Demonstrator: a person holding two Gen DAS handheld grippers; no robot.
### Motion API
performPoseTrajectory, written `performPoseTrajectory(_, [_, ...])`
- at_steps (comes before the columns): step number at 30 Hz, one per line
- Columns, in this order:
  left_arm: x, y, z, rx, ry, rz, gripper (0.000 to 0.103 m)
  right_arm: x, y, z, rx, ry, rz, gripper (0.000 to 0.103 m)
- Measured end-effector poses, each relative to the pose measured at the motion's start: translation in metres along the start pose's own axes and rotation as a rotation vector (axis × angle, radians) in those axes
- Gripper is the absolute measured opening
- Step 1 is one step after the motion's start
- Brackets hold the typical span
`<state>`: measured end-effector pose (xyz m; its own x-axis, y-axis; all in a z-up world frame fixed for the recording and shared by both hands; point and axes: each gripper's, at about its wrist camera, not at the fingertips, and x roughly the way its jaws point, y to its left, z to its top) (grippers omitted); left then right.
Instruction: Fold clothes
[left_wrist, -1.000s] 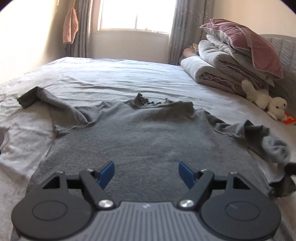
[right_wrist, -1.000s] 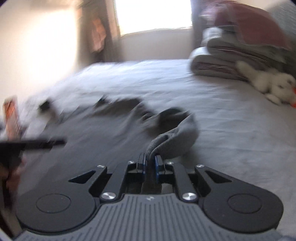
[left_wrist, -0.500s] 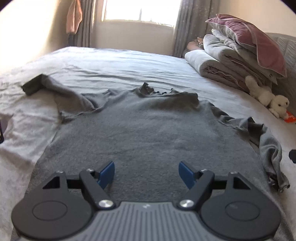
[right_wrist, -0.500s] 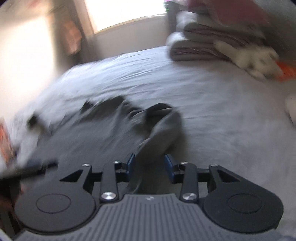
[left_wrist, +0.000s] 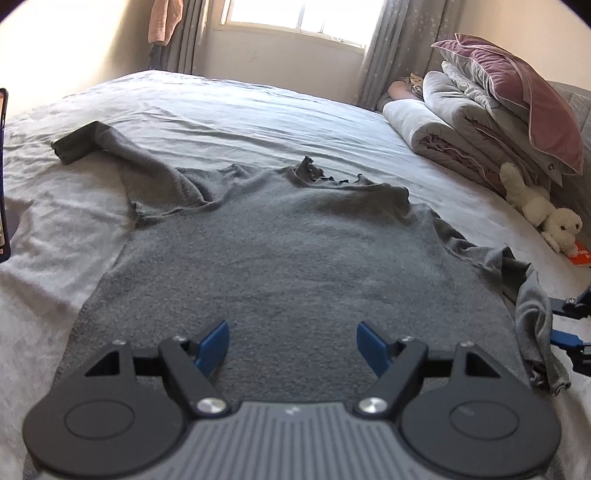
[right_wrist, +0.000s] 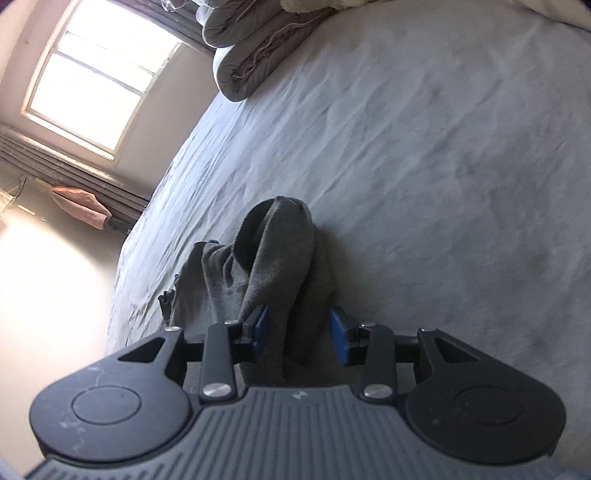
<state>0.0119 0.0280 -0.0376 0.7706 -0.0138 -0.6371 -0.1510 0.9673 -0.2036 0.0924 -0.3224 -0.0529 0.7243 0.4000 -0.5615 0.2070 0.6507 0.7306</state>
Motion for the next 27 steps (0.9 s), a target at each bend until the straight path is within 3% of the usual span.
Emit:
performPoseTrajectory(7, [-0.002, 0.003, 0.000, -0.012, 0.006, -0.005, 0.077, 0.006, 0.034, -0.017, -0.167, -0.004, 0.058, 0.034])
performPoseTrajectory(9, [-0.002, 0.004, -0.001, -0.013, 0.007, -0.005, 0.077, 0.011, 0.041, -0.026, -0.235, 0.008, 0.024, 0.030])
performPoseTrajectory(13, [-0.002, 0.006, 0.000, -0.015, 0.011, -0.006, 0.077, 0.021, 0.054, -0.043, -0.369, 0.033, -0.046, 0.010])
performPoseTrajectory(17, [-0.002, 0.007, 0.001, -0.022, 0.015, -0.009, 0.077, 0.021, 0.064, -0.058, -0.516, 0.040, -0.123, 0.008])
performPoseTrajectory(20, [-0.001, 0.007, 0.004, -0.032, 0.024, -0.009, 0.077, 0.007, 0.073, -0.063, -0.676, -0.007, -0.237, 0.008])
performPoseTrajectory(22, [0.000, 0.007, 0.006, -0.039, 0.029, -0.012, 0.077, 0.002, 0.075, -0.066, -0.797, -0.075, -0.357, 0.007])
performPoseTrajectory(27, [0.002, 0.006, 0.012, -0.077, 0.043, -0.034, 0.077, -0.014, 0.071, -0.067, -1.049, -0.344, -0.718, 0.007])
